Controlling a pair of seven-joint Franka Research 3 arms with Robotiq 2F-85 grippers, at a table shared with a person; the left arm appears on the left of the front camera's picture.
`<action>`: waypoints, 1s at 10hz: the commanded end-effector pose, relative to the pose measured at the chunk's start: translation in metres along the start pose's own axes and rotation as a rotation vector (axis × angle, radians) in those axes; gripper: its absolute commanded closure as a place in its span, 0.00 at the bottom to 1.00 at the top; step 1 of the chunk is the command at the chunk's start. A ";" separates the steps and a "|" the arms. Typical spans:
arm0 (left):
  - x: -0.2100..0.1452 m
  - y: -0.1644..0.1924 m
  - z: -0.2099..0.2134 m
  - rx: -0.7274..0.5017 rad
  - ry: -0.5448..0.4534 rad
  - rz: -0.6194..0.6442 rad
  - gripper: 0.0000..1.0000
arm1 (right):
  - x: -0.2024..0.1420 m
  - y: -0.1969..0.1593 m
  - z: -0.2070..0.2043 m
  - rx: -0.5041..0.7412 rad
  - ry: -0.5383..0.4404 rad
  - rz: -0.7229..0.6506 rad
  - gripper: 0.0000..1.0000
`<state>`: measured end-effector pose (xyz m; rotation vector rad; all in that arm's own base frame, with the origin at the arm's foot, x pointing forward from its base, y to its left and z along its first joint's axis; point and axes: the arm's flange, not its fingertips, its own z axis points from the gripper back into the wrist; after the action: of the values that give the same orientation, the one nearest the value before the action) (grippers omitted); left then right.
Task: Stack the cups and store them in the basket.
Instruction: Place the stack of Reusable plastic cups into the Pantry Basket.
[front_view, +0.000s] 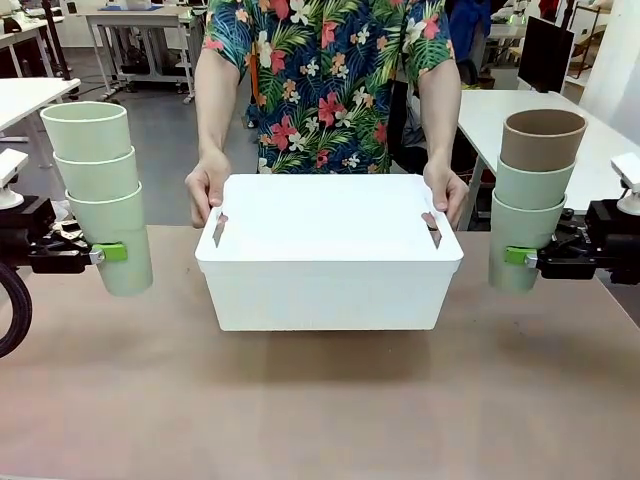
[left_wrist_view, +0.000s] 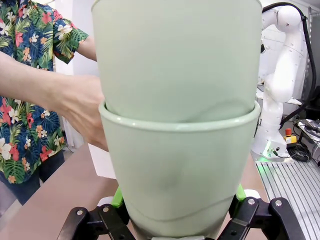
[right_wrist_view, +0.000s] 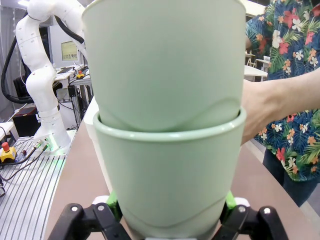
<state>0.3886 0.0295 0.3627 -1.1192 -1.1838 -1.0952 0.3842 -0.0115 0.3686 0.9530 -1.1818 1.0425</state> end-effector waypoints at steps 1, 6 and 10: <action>0.003 -0.001 0.000 -0.002 -0.009 -0.007 0.13 | 0.003 0.000 0.000 0.000 -0.001 0.008 0.15; 0.003 -0.001 0.000 -0.002 -0.009 -0.007 0.13 | 0.003 0.000 0.000 0.000 -0.001 0.008 0.15; 0.003 -0.001 0.000 -0.002 -0.009 -0.007 0.13 | 0.003 0.000 0.000 0.000 -0.001 0.008 0.15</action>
<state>0.3886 0.0295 0.3627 -1.1192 -1.1838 -1.0952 0.3842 -0.0115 0.3686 0.9530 -1.1818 1.0425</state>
